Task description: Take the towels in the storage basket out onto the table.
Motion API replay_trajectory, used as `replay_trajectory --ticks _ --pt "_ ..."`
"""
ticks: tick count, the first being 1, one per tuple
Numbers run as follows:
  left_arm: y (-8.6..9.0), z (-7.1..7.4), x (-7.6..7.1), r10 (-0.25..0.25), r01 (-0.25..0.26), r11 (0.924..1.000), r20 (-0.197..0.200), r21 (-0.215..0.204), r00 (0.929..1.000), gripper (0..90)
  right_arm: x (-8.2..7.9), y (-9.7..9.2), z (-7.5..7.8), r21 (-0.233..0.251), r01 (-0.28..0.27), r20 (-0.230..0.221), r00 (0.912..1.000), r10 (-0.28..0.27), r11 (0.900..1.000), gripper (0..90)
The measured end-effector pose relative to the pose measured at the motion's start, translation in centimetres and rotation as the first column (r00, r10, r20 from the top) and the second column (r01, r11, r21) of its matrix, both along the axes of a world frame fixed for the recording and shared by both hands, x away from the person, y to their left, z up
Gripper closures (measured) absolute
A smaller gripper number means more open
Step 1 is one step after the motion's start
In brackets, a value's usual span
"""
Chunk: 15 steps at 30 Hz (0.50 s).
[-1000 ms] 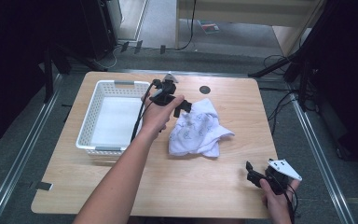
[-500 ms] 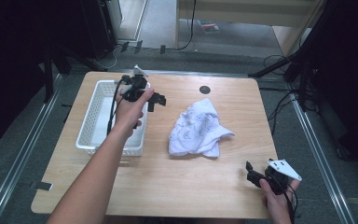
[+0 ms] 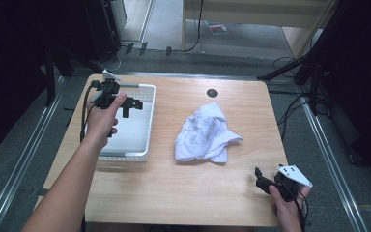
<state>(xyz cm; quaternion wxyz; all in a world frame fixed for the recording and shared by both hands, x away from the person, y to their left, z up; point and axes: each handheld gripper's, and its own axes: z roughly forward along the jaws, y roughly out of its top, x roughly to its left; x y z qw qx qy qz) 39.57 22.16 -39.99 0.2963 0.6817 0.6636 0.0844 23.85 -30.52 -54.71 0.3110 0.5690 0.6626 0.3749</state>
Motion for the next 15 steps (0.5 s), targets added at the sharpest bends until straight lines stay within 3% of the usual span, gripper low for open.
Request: replay_trajectory --ticks 6,13,15 --pt "2.7 -0.1 -1.9 0.036 -0.037 0.9987 0.03 0.035 0.9989 0.0 0.0 0.0 0.0 0.0 0.004 0.001 1.0 -0.004 1.0 13.0" --pt "4.9 -0.4 -3.9 0.062 -0.062 0.9981 0.057 0.0 0.9964 0.0 0.0 0.0 0.0 0.0 0.006 0.0 1.0 -0.006 1.0 13.0" --pt "5.5 -0.7 -5.0 0.064 -0.065 0.9979 0.077 0.01 0.995 0.0 0.0 0.0 0.0 -0.001 0.005 0.001 1.0 -0.005 1.0 13.0"
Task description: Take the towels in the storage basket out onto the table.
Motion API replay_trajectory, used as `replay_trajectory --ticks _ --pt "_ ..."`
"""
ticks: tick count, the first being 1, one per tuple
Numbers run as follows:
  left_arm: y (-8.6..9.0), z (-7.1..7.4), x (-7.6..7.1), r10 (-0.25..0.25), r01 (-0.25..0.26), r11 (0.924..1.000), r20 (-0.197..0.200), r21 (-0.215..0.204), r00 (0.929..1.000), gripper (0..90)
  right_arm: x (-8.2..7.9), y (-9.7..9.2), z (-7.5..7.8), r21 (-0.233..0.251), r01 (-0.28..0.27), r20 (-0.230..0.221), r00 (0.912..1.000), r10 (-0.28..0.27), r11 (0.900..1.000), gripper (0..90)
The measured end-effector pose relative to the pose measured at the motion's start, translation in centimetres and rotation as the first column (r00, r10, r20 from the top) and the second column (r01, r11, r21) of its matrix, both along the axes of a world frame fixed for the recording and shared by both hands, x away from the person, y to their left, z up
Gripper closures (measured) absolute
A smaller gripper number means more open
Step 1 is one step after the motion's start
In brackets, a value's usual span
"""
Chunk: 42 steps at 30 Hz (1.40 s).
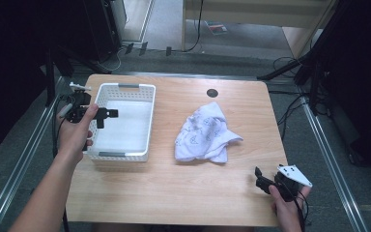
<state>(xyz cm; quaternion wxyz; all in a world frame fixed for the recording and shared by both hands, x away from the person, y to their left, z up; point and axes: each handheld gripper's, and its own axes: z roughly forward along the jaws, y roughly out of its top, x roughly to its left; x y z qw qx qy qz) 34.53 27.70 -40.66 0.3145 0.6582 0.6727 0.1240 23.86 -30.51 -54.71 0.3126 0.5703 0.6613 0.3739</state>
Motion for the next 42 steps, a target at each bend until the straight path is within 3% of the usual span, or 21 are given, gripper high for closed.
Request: replay_trajectory --ticks 6,13,16,19,24,25,26,27,32,33,35,36,37,38,42 --pt "0.9 -0.6 -2.0 0.028 -0.028 0.9994 0.045 0.017 0.9986 0.0 0.0 0.0 0.0 -0.001 0.002 0.001 1.0 -0.002 1.0 13.0" --pt "2.3 -2.0 -4.9 0.06 -0.059 0.9982 0.089 -0.012 0.9942 0.0 0.0 0.0 0.0 -0.002 0.003 0.002 1.0 -0.003 1.0 13.0" --pt "2.7 -3.2 -6.7 0.079 -0.081 0.9967 0.14 0.01 0.987 0.0 0.0 0.0 0.0 -0.004 0.002 0.002 1.0 -0.002 1.0 13.0" --pt "3.1 -4.2 -8.0 0.092 -0.094 0.9955 0.194 0.003 0.9766 0.0 0.0 0.0 0.0 -0.004 0.003 0.0 1.0 -0.003 1.0 13.0" --pt "4.0 -5.8 -10.0 0.136 -0.135 0.9905 0.283 -0.024 0.9493 0.0 0.0 0.0 0.0 -0.006 0.002 0.002 1.0 -0.002 1.0 13.0" --pt "4.0 -5.8 -10.0 0.136 -0.135 0.9905 0.283 -0.024 0.9493 0.0 0.0 0.0 0.0 -0.006 0.003 0.002 1.0 -0.003 1.0 13.0" --pt "4.2 -6.4 -10.7 0.137 -0.136 0.9904 0.311 -0.024 0.9406 0.0 0.0 0.0 0.0 -0.007 0.002 0.002 1.0 -0.002 1.0 13.0" --pt "4.2 -6.4 -10.7 0.137 -0.136 0.9904 0.311 -0.024 0.9406 0.0 0.0 0.0 0.0 -0.007 0.002 0.001 1.0 -0.002 1.0 13.0" --pt "4.4 -8.6 -12.5 0.152 -0.155 0.9876 0.387 -0.024 0.9094 0.0 0.0 0.0 0.0 -0.007 0.003 0.0 1.0 -0.003 1.0 13.0" --pt "4.4 -8.6 -12.5 0.152 -0.155 0.9876 0.387 -0.024 0.9094 0.0 0.0 0.0 0.0 -0.007 0.003 0.0 1.0 -0.003 1.0 13.0" --pt "4.4 -9.7 -13.2 0.163 -0.171 0.9851 0.413 -0.017 0.896 0.0 0.0 0.0 0.0 -0.007 0.003 0.002 1.0 -0.003 1.0 13.0" --pt "4.4 -9.7 -13.2 0.163 -0.171 0.9851 0.413 -0.017 0.896 0.0 -0.1 0.0 0.0 -0.007 0.003 0.002 1.0 -0.003 1.0 12.9" --pt "4.6 -10.4 -13.7 0.172 -0.18 0.9834 0.426 -0.021 0.8884 0.0 -0.1 0.0 0.0 -0.007 0.004 0.002 1.0 -0.004 1.0 13.0" --pt "4.7 -10.7 -13.9 0.167 -0.176 0.9842 0.431 -0.02 0.8869 0.0 0.0 0.0 0.0 -0.006 0.004 0.001 1.0 -0.004 1.0 13.0" --pt "5.1 -12.2 -14.6 0.153 -0.168 0.9858 0.435 -0.003 0.8872 0.0 0.0 0.0 0.0 -0.007 0.004 0.001 1.0 -0.004 1.0 13.0"
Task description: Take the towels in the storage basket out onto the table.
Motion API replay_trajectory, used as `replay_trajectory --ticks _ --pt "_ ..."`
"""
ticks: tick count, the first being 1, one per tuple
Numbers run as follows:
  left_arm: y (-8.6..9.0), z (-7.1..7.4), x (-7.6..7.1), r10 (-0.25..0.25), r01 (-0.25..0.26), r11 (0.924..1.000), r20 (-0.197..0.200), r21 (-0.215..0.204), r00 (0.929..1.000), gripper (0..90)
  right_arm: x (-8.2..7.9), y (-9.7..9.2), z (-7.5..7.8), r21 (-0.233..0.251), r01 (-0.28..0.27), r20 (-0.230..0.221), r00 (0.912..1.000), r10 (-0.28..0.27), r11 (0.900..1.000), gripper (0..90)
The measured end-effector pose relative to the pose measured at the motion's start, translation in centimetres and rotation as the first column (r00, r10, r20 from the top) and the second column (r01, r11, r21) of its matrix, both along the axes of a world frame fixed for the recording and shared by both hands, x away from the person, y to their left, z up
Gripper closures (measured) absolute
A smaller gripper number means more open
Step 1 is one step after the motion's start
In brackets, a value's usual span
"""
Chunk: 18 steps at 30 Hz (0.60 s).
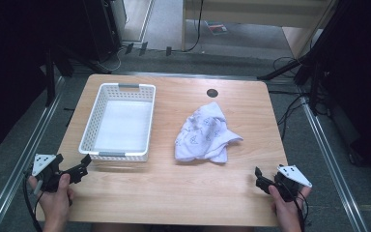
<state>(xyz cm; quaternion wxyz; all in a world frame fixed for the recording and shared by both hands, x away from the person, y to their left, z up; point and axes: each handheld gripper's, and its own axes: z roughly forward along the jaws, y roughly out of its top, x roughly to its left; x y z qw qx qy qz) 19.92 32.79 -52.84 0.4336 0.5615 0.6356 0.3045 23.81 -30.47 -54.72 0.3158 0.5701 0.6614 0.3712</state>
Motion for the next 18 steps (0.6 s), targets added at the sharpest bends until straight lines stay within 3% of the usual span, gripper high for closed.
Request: replay_trajectory --ticks 4,12,18 --pt "0.5 -1.1 -0.4 0.022 -0.022 0.9995 -0.005 -0.021 0.9998 0.0 0.0 0.0 0.0 0.0 0.001 -0.001 1.0 -0.001 1.0 13.0" --pt "0.9 -1.6 -0.4 0.032 -0.031 0.9977 0.004 -0.06 0.9995 0.0 0.0 0.0 0.0 -0.001 0.002 0.0 1.0 -0.002 1.0 13.0" --pt "0.4 -1.7 -0.4 0.02 -0.02 0.9992 -0.003 -0.035 0.9998 0.0 0.0 0.1 0.0 -0.01 0.003 0.001 1.0 -0.003 0.9999 13.0"
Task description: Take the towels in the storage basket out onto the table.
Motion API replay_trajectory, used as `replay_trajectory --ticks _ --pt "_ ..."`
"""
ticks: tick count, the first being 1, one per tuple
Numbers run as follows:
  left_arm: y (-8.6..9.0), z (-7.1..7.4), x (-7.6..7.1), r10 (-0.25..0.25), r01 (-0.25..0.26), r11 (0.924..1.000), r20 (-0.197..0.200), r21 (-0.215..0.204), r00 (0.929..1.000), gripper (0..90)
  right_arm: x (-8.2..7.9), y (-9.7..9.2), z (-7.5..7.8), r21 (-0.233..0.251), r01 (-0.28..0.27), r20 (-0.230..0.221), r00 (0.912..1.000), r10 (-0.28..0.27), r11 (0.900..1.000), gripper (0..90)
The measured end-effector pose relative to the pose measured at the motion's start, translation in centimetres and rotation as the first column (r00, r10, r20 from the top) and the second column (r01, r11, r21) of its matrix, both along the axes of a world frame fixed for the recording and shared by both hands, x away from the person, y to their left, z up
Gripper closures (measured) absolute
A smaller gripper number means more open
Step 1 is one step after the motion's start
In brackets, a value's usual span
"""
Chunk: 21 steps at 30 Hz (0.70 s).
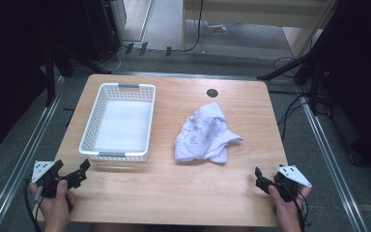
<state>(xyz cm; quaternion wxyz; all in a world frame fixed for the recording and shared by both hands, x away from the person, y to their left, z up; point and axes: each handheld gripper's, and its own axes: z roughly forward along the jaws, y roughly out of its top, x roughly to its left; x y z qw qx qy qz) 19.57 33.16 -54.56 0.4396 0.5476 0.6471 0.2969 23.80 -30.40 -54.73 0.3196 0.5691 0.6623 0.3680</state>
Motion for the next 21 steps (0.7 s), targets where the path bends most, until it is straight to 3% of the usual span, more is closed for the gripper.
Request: replay_trajectory --ticks 21 --pt "-0.62 -0.15 0.27 0.001 -0.001 0.9988 -0.016 0.049 0.9999 0.0 0.01 0.05 -0.01 -0.005 0.001 0.001 1.0 -0.001 1.0 13.0"
